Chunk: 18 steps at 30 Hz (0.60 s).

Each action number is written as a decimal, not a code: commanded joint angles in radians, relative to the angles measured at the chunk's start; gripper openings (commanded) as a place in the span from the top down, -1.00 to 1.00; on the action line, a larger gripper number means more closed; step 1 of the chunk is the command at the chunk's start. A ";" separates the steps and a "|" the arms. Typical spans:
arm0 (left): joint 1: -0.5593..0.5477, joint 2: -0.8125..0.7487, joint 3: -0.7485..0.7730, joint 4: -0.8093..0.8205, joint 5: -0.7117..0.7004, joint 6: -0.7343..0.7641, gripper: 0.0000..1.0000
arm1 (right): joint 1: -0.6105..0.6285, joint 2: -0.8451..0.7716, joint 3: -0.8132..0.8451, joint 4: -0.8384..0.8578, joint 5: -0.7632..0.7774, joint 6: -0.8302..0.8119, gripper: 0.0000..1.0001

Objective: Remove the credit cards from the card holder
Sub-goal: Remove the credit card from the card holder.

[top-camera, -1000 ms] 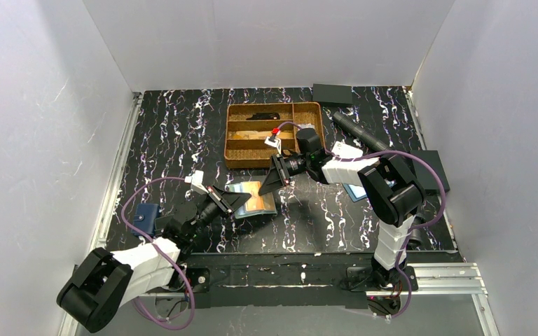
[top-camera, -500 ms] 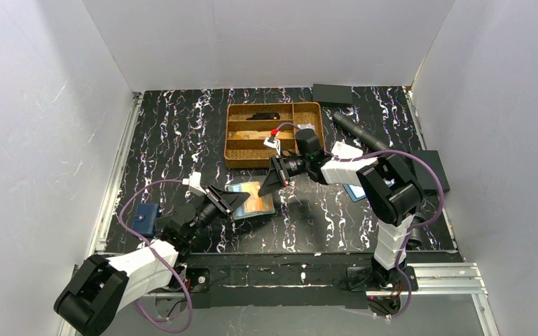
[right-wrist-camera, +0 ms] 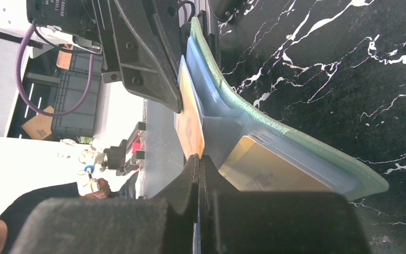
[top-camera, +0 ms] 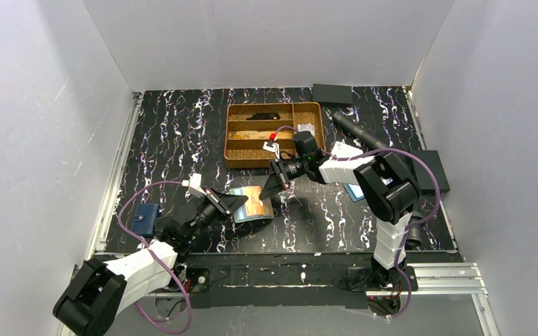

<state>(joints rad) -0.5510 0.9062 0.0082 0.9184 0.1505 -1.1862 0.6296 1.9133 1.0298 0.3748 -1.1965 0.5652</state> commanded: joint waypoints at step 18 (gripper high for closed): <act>0.030 0.096 -0.082 0.008 -0.011 0.082 1.00 | -0.019 0.091 0.085 -0.244 0.025 -0.229 0.97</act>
<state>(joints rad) -0.5301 0.9775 0.0082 0.8894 0.1501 -1.1439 0.6155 1.9766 1.0721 0.2138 -1.1881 0.4164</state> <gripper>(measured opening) 0.010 0.028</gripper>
